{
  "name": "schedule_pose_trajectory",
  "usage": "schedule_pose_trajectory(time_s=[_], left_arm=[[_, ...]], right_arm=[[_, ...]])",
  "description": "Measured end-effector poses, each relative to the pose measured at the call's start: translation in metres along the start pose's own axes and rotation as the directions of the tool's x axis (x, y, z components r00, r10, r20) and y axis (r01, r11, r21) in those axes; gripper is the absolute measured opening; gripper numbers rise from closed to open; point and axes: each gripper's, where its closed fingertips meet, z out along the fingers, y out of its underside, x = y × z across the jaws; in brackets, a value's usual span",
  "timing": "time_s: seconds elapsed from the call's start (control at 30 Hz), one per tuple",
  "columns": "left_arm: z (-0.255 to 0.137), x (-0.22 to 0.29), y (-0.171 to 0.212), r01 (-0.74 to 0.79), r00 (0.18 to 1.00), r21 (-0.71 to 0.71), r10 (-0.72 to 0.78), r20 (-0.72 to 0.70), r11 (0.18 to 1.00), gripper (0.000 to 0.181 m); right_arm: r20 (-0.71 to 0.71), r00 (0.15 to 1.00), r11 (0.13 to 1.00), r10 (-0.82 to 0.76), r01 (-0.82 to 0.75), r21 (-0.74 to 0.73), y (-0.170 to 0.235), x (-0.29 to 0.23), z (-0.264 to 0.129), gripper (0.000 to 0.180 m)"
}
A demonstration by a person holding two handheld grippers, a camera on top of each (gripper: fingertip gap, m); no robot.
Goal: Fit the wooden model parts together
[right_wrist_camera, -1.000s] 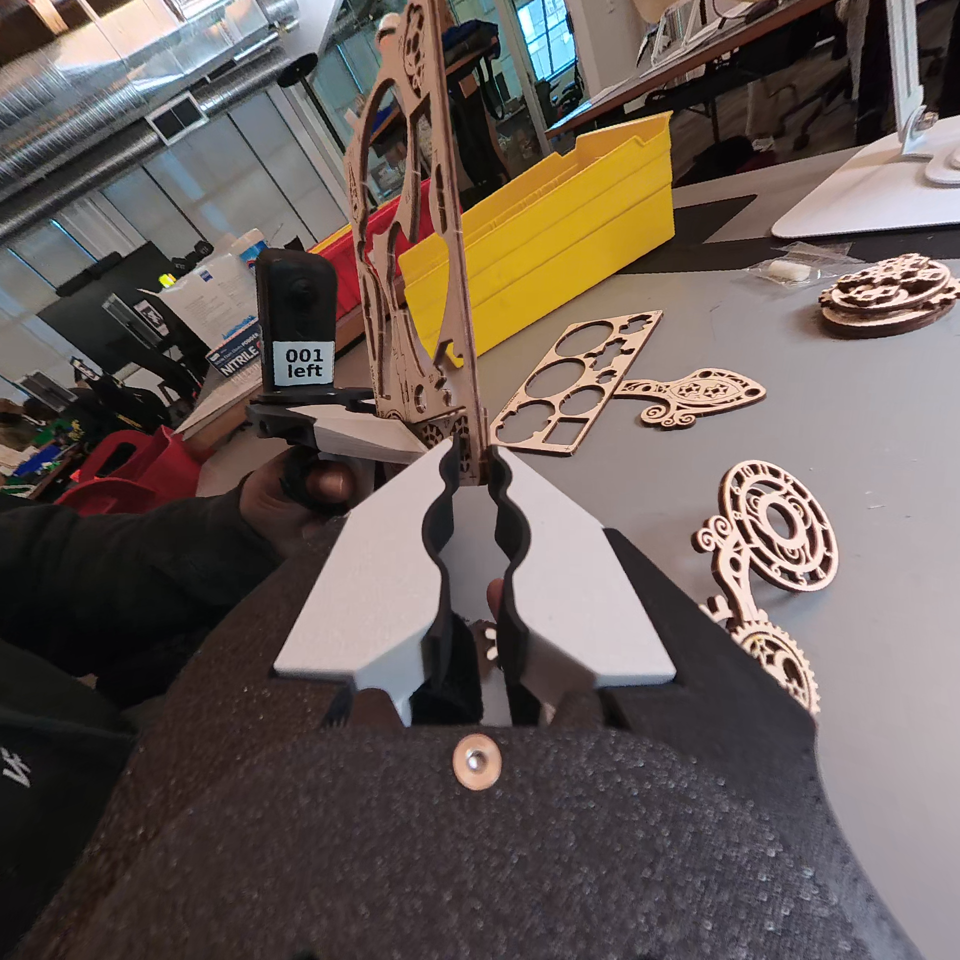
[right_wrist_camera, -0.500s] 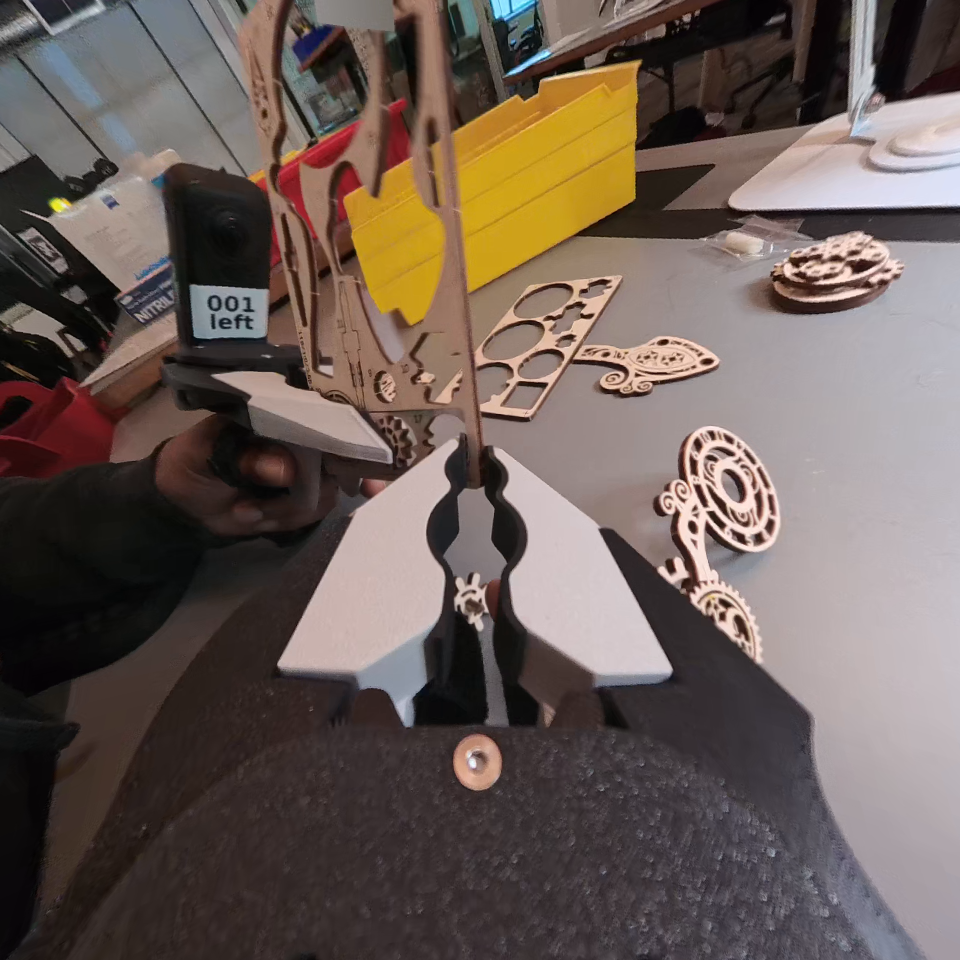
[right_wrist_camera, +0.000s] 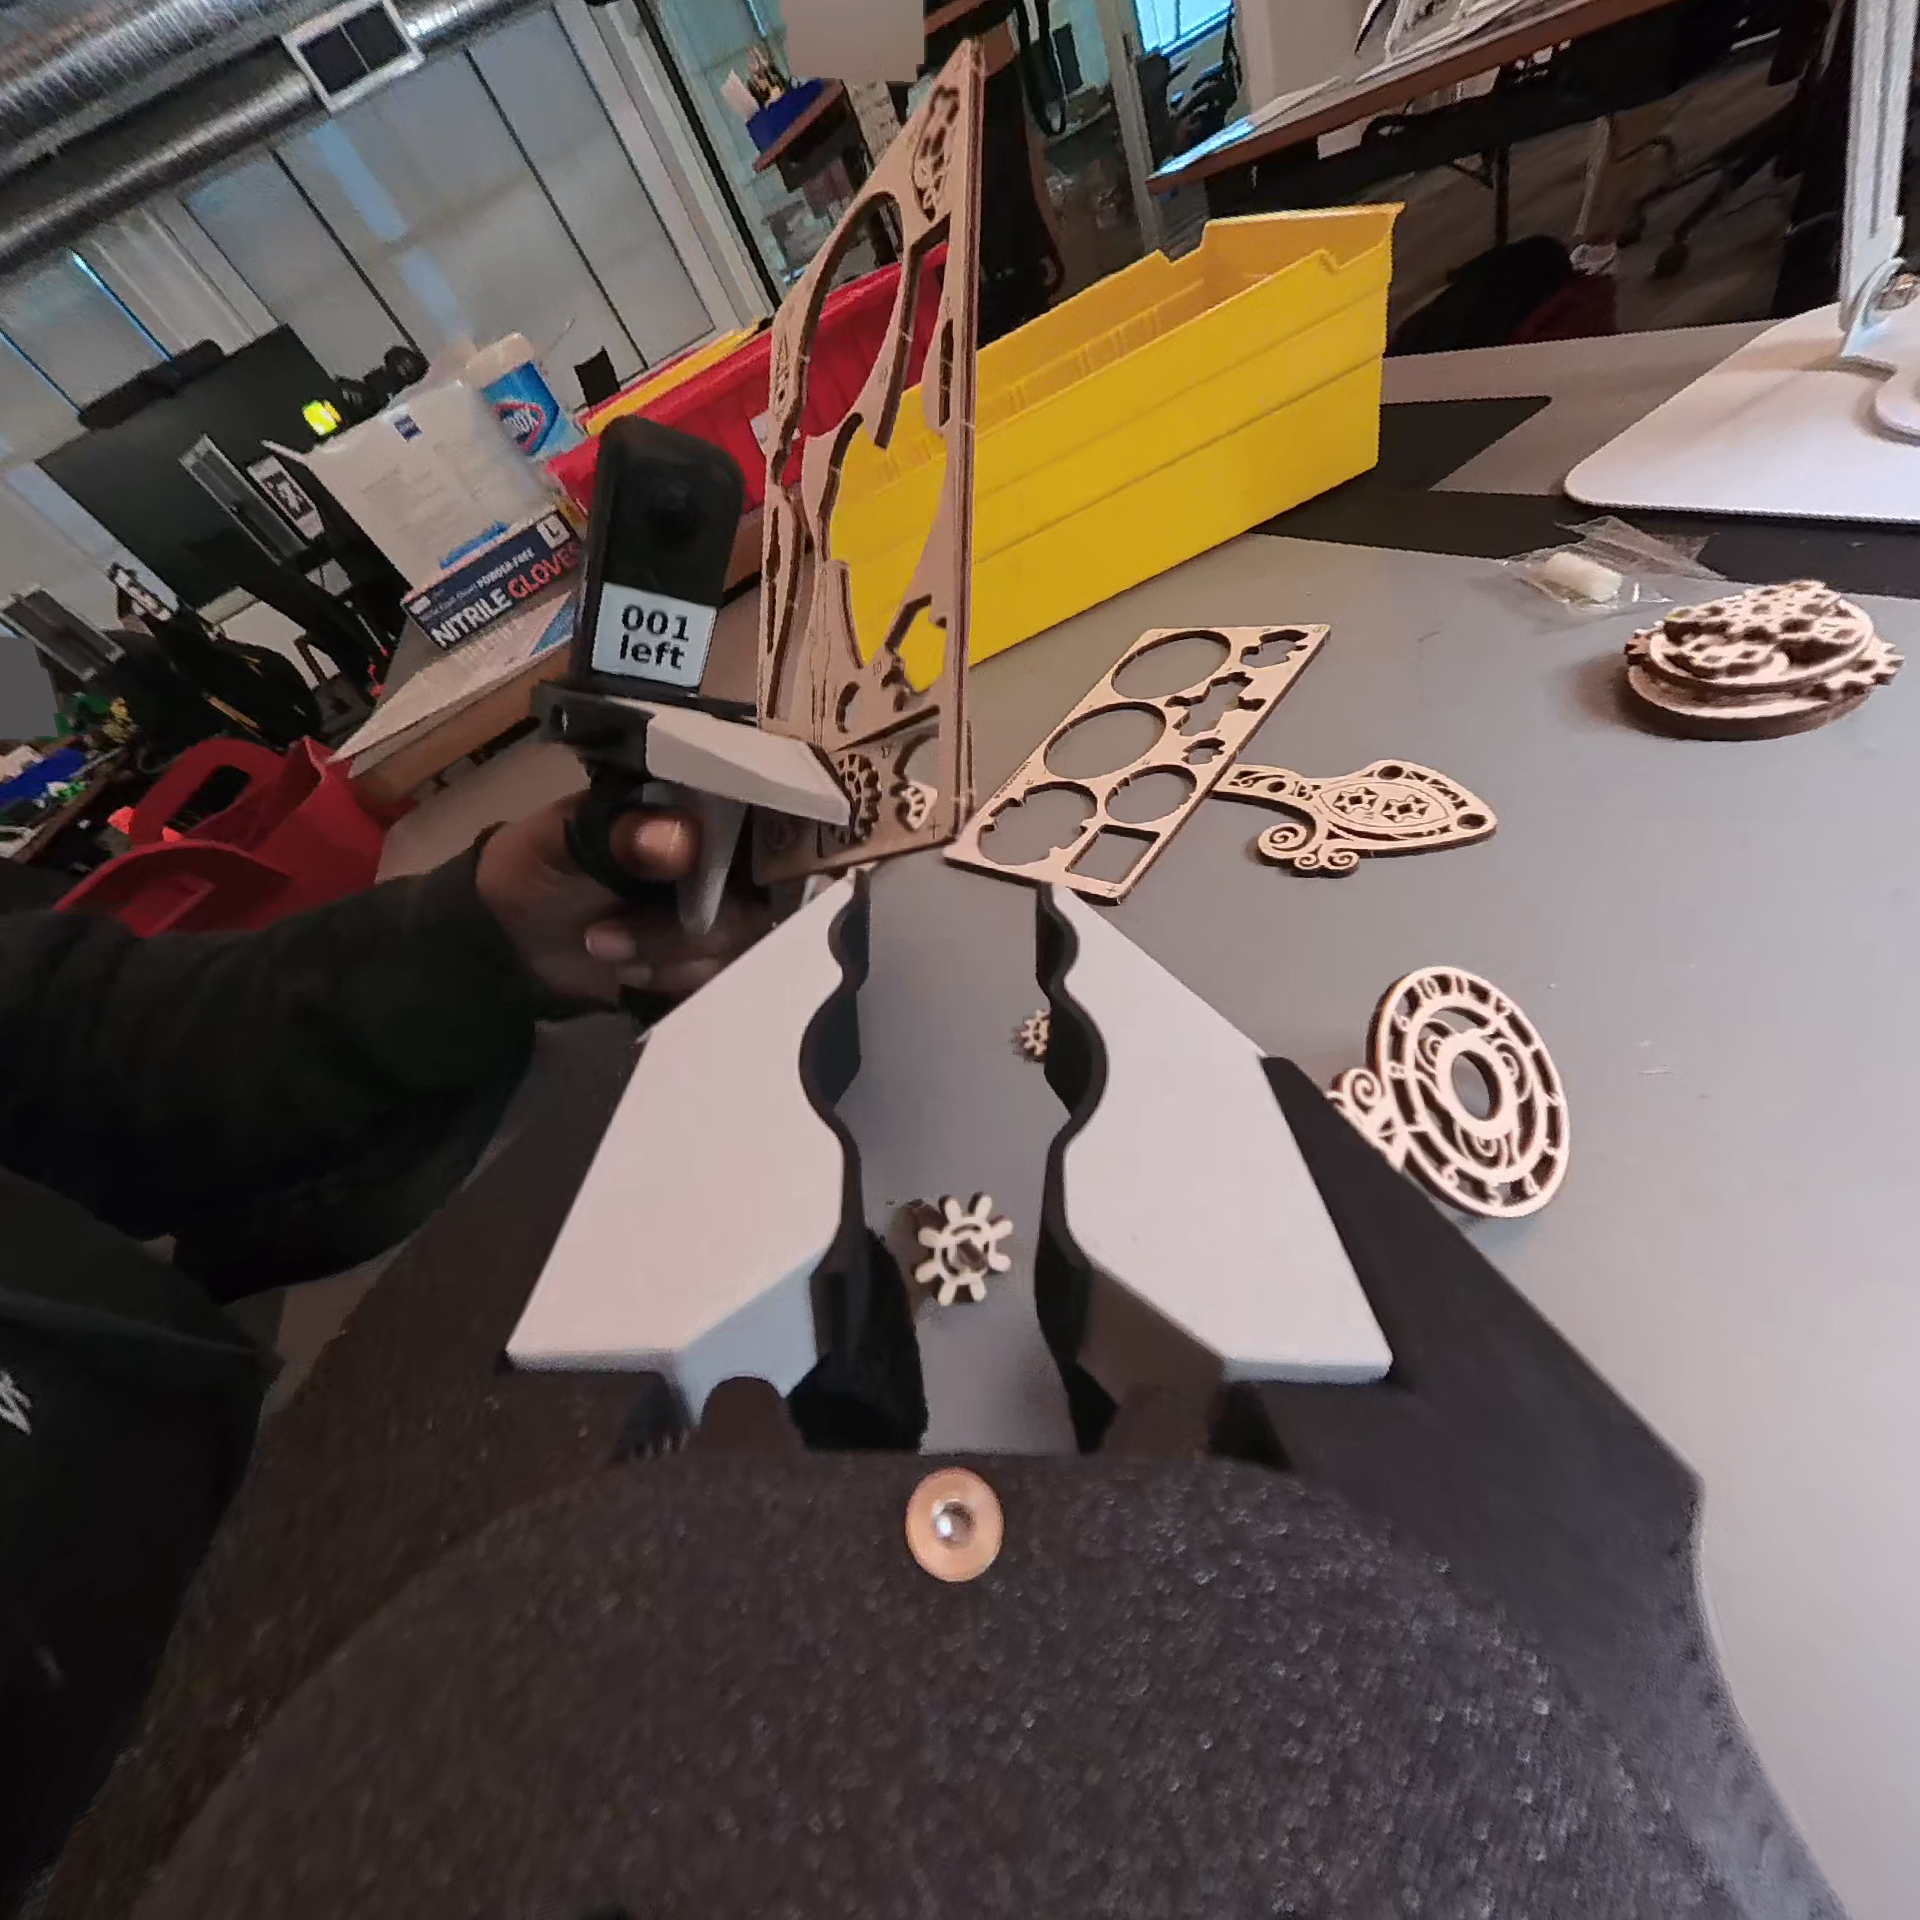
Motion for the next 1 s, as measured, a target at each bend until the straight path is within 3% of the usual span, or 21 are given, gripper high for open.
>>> schedule_pose_trajectory(time_s=[0.27, 0.4, 0.57, 0.83, 1.0], left_arm=[[0.005, 0.021, 0.012, 0.022, 0.988, -0.094, -0.036, -0.148, 0.995, 0.002], [0.007, 0.036, 0.016, -0.003, 0.980, -0.128, -0.022, -0.196, 0.992, 0.001], [0.003, 0.051, 0.014, -0.037, 0.974, -0.141, 0.004, -0.226, 0.989, 0.002], [-0.008, 0.057, 0.012, 0.007, 0.988, -0.169, -0.032, -0.149, 0.986, 0.003], [-0.057, 0.062, 0.011, 0.057, 0.997, -0.182, -0.064, -0.033, 0.982, 0.003]], right_arm=[[0.195, 0.977, 0.996, 0.087, -0.087, -0.004, -0.004, -0.022, -0.001, 0.027], [0.300, 0.939, 0.984, 0.166, -0.175, 0.005, -0.008, -0.035, -0.004, 0.007], [0.366, 0.917, 0.984, 0.160, -0.176, 0.010, -0.015, -0.050, -0.010, 0.005], [0.346, 0.934, 0.995, 0.088, -0.095, 0.002, -0.017, -0.061, -0.005, 0.004], [0.406, 0.904, 0.990, 0.138, -0.118, -0.074, -0.010, -0.092, 0.032, 0.004]])
